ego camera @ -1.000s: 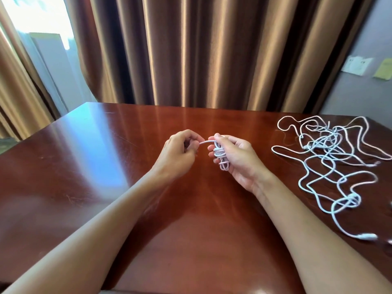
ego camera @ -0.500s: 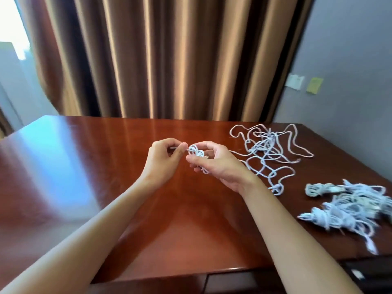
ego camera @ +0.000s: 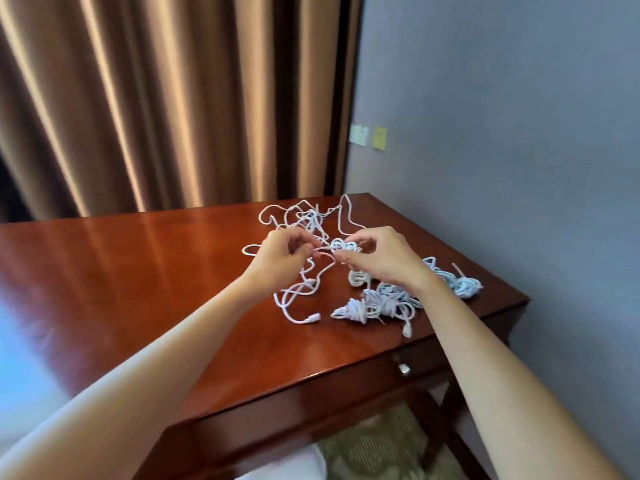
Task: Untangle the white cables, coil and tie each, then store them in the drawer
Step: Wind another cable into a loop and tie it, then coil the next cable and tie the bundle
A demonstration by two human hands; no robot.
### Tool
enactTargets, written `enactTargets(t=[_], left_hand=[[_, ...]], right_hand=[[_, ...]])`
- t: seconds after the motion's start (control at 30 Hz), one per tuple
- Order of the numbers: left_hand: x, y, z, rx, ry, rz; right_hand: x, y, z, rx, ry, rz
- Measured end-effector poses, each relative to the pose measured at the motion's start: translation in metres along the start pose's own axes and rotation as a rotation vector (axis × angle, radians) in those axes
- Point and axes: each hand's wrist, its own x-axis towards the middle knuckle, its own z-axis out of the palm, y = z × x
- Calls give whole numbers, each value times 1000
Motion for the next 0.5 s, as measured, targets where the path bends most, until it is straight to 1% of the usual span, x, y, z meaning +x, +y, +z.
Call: enactTargets(t=[0.17,0.23,0.4,0.5], left_hand=[[12,18,42,89,-76,26],[14,17,47,157,-81,28],[18,3,40,335,-29,30],[18,-2,28,419,-24,14]], right_hand=[[3,50,-36,-44,131,71],[12,65,-42,-113,147,76],[46,75,-36,-296,112,72],[65,74,-24,-457,-6,78]])
